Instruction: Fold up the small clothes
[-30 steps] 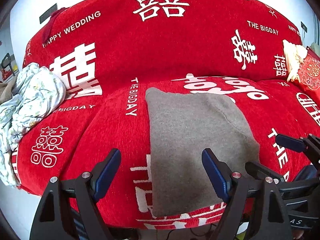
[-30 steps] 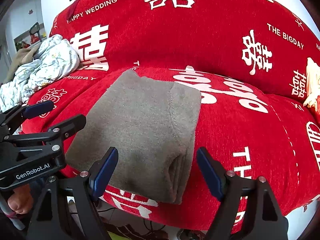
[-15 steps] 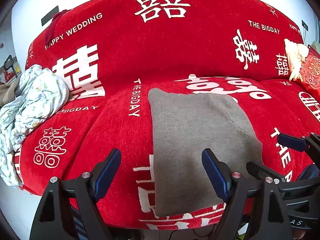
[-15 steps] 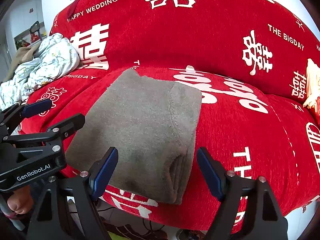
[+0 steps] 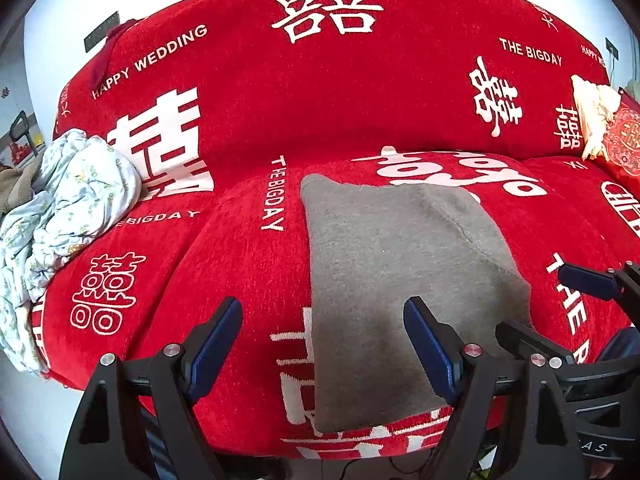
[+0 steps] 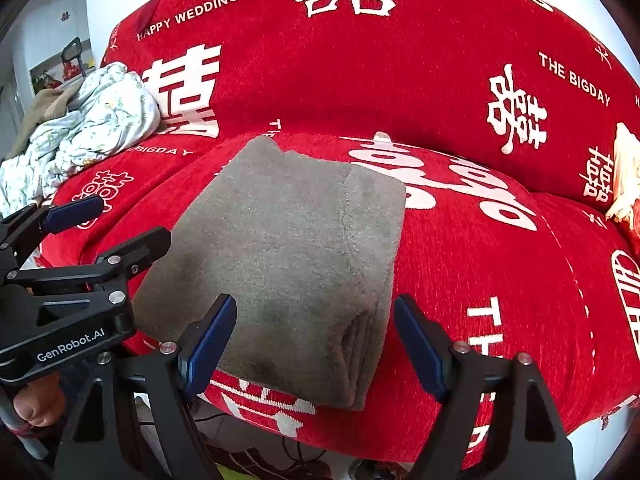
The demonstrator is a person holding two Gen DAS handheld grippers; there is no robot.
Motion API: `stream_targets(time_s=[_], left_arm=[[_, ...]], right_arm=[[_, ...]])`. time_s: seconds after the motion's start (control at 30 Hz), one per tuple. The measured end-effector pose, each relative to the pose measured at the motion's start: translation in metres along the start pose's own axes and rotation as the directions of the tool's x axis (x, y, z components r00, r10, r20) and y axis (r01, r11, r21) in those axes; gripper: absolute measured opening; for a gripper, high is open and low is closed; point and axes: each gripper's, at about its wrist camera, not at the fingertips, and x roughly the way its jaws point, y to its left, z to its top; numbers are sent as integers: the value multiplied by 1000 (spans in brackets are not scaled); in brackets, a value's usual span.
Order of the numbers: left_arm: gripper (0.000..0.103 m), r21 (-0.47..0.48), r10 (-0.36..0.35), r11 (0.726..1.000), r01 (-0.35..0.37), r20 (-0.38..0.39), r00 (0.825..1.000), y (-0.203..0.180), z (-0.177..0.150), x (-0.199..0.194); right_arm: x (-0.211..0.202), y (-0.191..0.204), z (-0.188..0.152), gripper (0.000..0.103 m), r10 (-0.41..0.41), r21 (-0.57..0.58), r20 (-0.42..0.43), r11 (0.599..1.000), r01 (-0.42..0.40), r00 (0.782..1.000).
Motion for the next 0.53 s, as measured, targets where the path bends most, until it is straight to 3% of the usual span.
stream_targets(time_s=[0.53], left_arm=[[84, 6, 13, 1000, -13, -11, 1000, 0, -1, 6]], right_arm=[[7, 1, 0, 83, -2, -17, -5, 1000, 1, 1000]])
